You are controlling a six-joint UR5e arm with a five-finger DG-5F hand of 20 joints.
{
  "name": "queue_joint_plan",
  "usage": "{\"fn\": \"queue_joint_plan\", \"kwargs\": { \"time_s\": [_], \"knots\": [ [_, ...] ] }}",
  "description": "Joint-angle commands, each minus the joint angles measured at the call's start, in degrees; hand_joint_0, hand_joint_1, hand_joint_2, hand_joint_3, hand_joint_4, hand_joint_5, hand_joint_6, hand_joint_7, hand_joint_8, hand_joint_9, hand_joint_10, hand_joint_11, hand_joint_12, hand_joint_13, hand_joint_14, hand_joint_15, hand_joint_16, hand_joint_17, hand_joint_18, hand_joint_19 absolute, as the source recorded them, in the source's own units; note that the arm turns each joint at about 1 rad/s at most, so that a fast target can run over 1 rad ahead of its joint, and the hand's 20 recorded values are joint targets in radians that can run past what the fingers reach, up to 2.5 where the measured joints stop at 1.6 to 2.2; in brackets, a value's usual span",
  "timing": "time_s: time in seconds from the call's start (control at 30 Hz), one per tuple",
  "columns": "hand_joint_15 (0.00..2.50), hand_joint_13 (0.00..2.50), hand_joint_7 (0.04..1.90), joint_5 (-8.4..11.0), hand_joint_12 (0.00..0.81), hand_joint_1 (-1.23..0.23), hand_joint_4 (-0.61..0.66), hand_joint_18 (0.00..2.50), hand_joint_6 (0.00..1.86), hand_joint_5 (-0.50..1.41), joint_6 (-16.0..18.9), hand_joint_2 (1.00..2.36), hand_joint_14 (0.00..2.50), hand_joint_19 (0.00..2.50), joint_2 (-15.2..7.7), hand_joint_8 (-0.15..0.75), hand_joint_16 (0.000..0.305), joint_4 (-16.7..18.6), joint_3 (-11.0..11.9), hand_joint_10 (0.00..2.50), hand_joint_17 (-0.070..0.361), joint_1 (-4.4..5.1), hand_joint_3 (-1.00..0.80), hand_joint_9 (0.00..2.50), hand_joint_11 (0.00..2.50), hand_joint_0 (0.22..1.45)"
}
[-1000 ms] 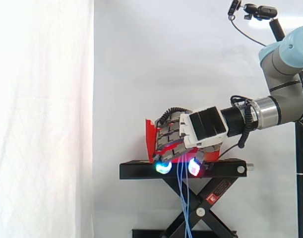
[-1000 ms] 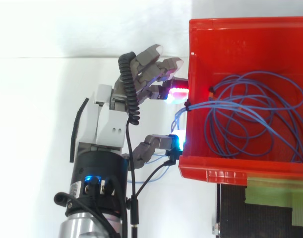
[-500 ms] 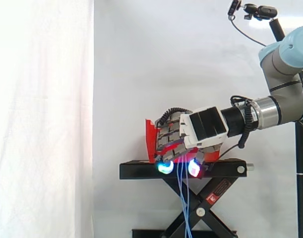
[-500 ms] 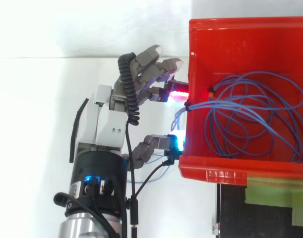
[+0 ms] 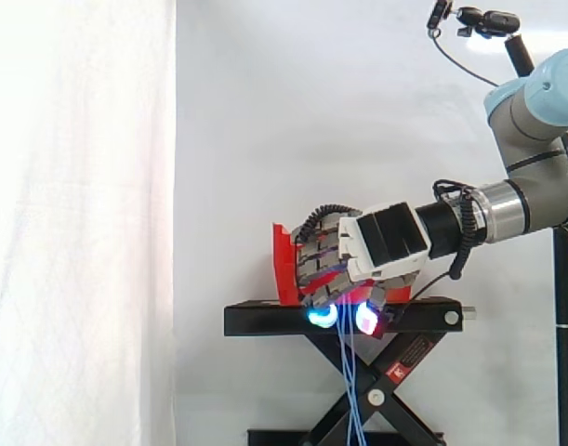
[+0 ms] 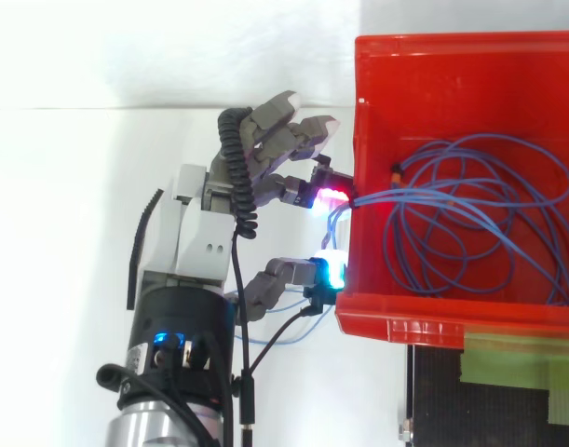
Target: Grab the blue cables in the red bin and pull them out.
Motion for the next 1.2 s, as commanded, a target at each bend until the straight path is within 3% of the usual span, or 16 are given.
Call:
{"fn": "queue_joint_plan", "kwargs": {
  "time_s": [0.0,0.13,0.33,0.43,0.73,1.17],
  "knots": [
    [0.33,0.63,0.69,-0.06,0.397,-1.0,0.07,0.47,0.36,0.7,0.0,1.0,0.01,0.38,0.0,0.275,0.056,-0.1,0.0,0.02,0.127,-0.02,-1.0,0.67,0.59,0.73],
    [0.33,0.63,0.69,-0.15,0.4,-0.99,0.07,0.47,0.36,0.7,0.0,1.0,0.01,0.38,0.0,0.275,0.057,0.0,0.0,0.02,0.128,0.07,-1.0,0.68,0.59,0.72],
    [0.33,0.63,0.78,-0.06,0.4,-0.99,0.1,0.47,0.03,0.76,0.0,1.0,0.01,0.38,0.0,0.276,0.057,0.0,0.0,0.02,0.128,0.16,-1.0,0.68,0.6,0.72],
    [0.33,0.63,0.78,-0.15,0.403,-0.98,0.1,0.47,0.0,0.76,0.0,1.0,0.01,0.38,0.0,0.273,0.057,0.0,0.0,0.02,0.128,0.07,-1.0,0.68,0.59,0.72],
    [0.33,0.63,0.8,-0.06,0.401,-0.98,0.1,0.48,0.01,0.77,0.0,1.0,0.01,0.38,0.0,0.276,0.057,-0.1,0.4,0.02,0.128,0.16,-1.0,0.68,0.6,0.72],
    [0.33,0.64,0.72,-0.06,0.401,-0.98,0.1,0.49,0.3,0.75,0.0,1.0,0.01,0.38,0.0,0.278,0.057,-0.1,1.7,0.02,0.128,0.16,-1.0,0.7,0.6,0.72]
  ]
}}
